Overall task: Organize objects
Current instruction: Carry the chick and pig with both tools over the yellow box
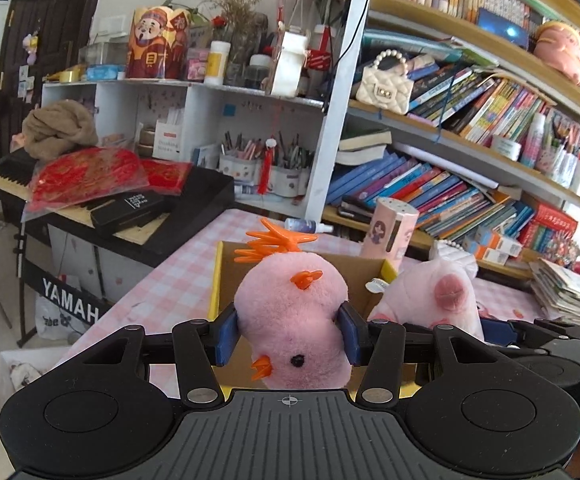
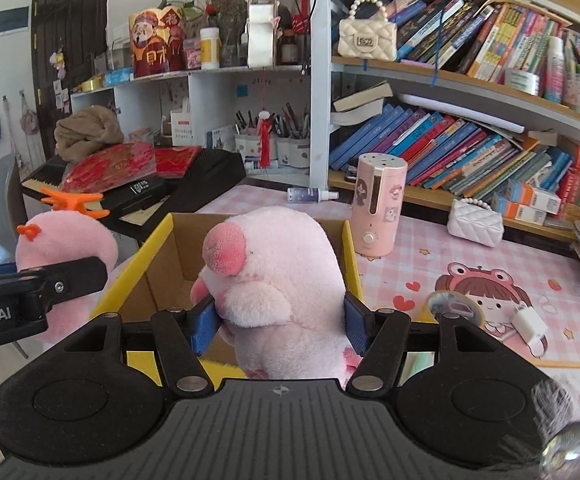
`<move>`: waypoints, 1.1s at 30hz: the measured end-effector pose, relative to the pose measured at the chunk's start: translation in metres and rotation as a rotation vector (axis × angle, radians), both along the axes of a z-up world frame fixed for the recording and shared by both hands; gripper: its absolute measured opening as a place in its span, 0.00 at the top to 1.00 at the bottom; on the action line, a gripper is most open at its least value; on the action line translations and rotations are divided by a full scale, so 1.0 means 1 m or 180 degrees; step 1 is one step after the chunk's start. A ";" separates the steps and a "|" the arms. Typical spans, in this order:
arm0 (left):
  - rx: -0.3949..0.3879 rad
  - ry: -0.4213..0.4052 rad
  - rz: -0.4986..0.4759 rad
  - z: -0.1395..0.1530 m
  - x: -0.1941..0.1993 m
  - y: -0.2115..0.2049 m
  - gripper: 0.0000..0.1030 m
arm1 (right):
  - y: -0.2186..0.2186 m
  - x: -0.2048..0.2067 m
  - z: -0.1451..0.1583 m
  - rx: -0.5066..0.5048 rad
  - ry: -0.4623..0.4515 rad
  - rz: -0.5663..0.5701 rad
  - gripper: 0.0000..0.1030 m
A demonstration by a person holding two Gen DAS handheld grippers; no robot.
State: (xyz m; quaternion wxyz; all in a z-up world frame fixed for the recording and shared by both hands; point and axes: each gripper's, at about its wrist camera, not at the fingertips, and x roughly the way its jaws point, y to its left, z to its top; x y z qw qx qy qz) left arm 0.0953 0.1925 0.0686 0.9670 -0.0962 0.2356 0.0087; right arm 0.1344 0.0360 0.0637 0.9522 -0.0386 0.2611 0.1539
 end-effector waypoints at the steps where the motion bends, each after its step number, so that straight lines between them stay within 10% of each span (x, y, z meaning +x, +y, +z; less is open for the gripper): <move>1: 0.0006 0.0022 0.0012 -0.002 0.006 -0.001 0.52 | 0.001 0.006 -0.003 -0.0025 0.0014 0.0021 0.42; 33: 0.0281 0.0837 0.0126 -0.063 0.099 -0.021 0.52 | 0.018 0.110 -0.070 -0.0462 0.0681 0.1498 0.41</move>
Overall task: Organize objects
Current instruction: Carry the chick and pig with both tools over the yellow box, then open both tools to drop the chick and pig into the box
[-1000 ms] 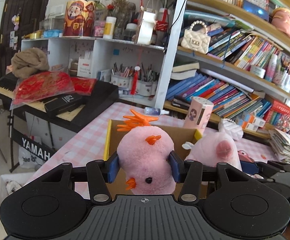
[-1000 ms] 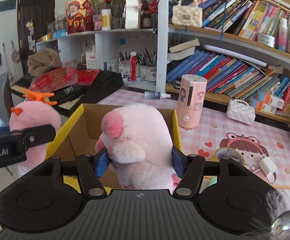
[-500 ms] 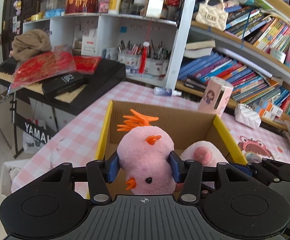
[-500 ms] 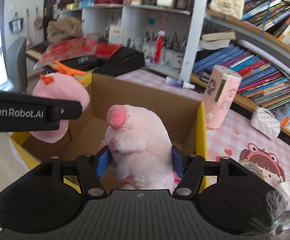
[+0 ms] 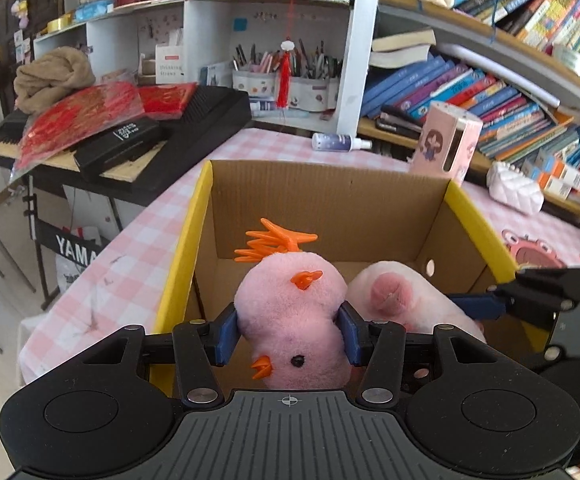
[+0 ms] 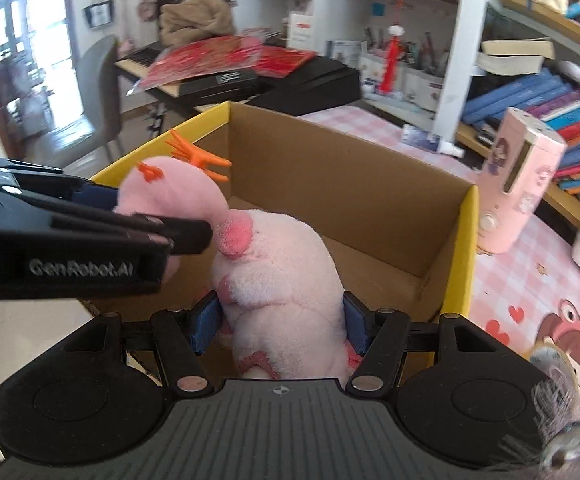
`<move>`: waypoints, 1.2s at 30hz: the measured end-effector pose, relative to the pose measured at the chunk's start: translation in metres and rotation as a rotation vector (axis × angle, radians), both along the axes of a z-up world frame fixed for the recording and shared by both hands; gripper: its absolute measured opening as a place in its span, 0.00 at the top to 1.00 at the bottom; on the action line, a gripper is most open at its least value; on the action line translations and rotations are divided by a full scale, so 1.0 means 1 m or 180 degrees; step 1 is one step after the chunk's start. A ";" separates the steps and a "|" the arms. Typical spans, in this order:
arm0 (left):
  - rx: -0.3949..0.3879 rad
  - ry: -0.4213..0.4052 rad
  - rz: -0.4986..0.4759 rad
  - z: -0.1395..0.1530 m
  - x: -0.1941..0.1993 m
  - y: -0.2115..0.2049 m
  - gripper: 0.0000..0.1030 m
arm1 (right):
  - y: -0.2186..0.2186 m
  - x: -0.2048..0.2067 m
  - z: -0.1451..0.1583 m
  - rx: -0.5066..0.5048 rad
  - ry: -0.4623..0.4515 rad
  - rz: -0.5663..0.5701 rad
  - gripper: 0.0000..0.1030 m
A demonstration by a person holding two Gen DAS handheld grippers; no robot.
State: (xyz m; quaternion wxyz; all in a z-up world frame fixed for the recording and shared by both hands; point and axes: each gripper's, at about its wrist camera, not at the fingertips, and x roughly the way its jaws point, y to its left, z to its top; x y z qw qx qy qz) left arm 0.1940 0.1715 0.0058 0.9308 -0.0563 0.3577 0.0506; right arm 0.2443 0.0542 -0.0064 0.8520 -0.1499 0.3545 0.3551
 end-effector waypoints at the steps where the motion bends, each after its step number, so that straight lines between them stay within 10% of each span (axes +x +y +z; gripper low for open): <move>1: 0.0006 0.0010 0.0001 0.000 0.001 0.000 0.52 | -0.001 0.004 0.000 0.0018 0.0058 0.0051 0.41; 20: 0.0129 0.0009 -0.0001 -0.002 0.015 -0.005 0.50 | -0.004 0.020 -0.002 0.0080 0.0256 0.0261 0.40; 28: -0.0017 -0.0451 0.0087 0.018 -0.008 -0.001 0.20 | -0.009 0.006 0.009 0.0251 0.0072 0.0168 0.21; 36: -0.0106 -0.0739 0.0165 0.041 -0.035 0.002 0.19 | -0.020 -0.017 0.032 0.0390 -0.0191 -0.0103 0.20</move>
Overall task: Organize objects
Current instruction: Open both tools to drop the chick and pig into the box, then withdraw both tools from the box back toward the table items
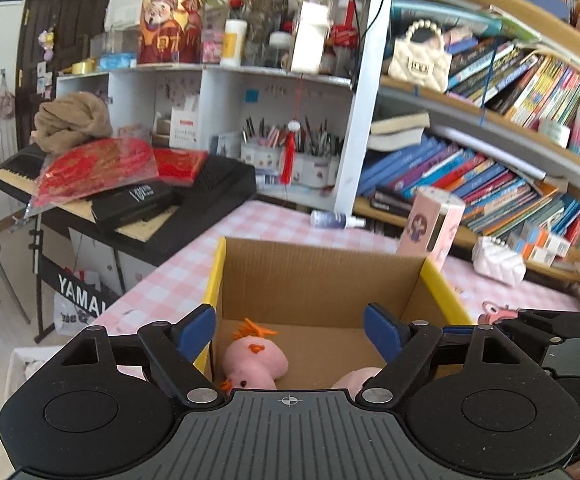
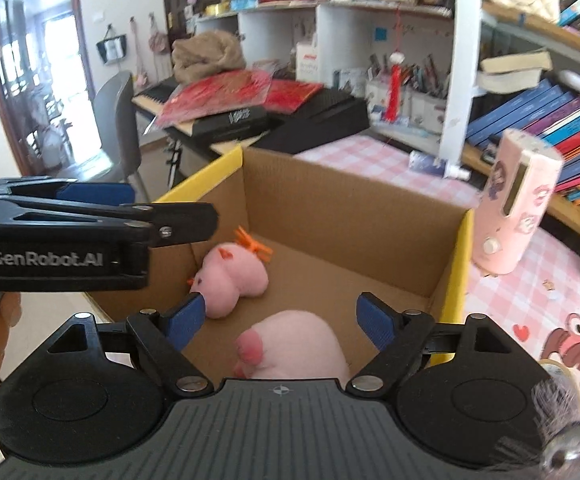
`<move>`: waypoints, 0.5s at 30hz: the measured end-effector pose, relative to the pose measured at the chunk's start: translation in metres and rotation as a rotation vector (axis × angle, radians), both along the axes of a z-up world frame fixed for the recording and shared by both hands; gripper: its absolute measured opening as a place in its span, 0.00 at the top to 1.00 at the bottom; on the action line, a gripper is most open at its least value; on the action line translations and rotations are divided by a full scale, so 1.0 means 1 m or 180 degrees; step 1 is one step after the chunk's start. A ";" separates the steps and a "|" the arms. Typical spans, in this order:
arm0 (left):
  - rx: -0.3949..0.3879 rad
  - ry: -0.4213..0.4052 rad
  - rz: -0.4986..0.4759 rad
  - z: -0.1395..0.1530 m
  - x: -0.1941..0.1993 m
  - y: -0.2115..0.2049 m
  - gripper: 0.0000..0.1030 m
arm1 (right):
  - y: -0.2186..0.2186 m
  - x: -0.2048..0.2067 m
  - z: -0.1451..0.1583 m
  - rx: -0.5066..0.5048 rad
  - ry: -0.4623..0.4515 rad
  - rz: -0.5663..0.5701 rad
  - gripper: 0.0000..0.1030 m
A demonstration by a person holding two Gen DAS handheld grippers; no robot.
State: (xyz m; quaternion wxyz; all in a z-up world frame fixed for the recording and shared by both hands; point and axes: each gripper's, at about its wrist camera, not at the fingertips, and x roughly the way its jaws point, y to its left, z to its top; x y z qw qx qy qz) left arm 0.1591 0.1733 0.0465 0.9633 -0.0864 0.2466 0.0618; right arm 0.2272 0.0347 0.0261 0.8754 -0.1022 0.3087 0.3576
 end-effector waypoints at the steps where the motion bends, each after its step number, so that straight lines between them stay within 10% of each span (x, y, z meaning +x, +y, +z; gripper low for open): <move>1: -0.0002 -0.0023 -0.0001 0.002 -0.004 0.000 0.19 | -0.002 -0.004 0.003 0.0008 -0.0038 -0.0050 0.20; 15: 0.0144 -0.0151 0.0064 0.010 -0.075 -0.002 0.10 | -0.041 -0.081 0.026 0.0136 -0.0579 -0.1184 0.20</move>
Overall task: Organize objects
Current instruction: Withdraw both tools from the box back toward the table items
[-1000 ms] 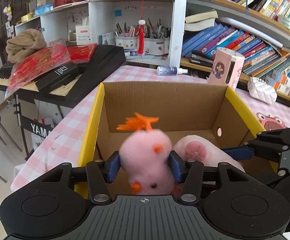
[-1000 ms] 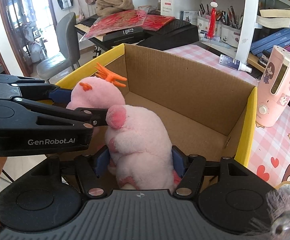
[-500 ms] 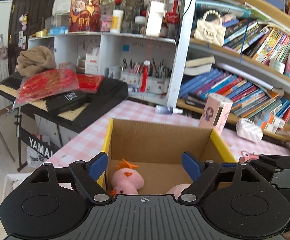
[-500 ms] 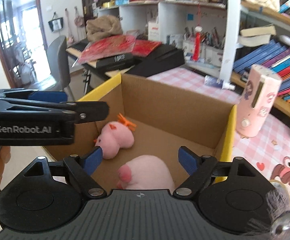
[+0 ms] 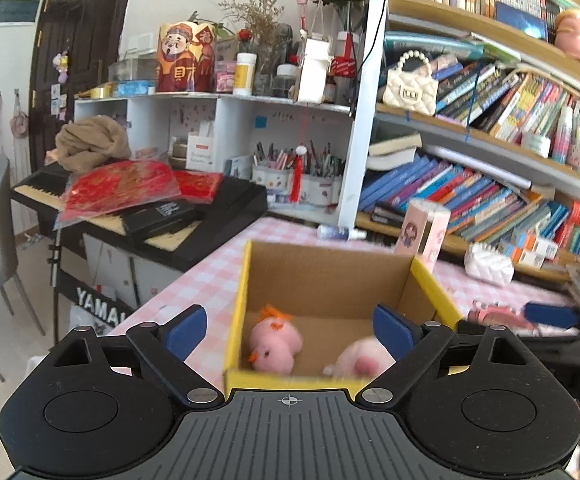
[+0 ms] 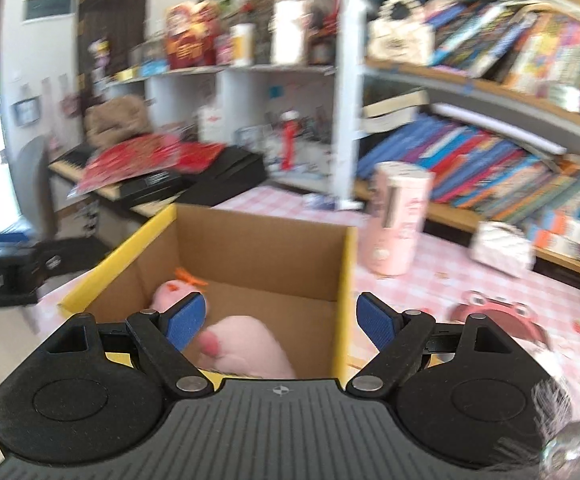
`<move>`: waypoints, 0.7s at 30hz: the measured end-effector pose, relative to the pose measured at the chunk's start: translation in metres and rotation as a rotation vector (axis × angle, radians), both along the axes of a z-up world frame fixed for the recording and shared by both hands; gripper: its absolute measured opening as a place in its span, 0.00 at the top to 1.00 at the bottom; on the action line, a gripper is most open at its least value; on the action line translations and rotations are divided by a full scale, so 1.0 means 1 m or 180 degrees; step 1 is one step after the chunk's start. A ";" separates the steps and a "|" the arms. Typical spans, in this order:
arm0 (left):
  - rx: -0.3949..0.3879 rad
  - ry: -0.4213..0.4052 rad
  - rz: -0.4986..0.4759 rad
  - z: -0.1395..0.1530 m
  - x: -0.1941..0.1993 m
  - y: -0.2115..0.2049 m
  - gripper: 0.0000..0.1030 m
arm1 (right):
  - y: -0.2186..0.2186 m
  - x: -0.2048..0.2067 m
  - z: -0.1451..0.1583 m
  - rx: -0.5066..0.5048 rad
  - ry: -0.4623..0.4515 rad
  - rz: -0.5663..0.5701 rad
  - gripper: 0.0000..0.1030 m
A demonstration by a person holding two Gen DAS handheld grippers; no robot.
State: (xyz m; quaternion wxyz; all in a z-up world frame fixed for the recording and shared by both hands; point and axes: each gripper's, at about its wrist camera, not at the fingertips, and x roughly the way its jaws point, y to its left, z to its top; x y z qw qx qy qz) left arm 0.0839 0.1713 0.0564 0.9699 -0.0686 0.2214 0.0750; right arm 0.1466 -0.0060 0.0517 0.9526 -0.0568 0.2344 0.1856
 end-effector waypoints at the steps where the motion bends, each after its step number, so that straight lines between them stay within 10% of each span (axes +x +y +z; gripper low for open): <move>1: 0.0026 0.0045 0.0008 -0.003 -0.005 -0.001 0.10 | -0.003 -0.006 -0.001 0.0000 -0.0012 -0.0090 0.20; 21: 0.0142 0.0637 -0.0021 -0.045 -0.109 -0.018 0.10 | -0.023 -0.128 -0.048 -0.0275 0.0482 -0.0751 0.20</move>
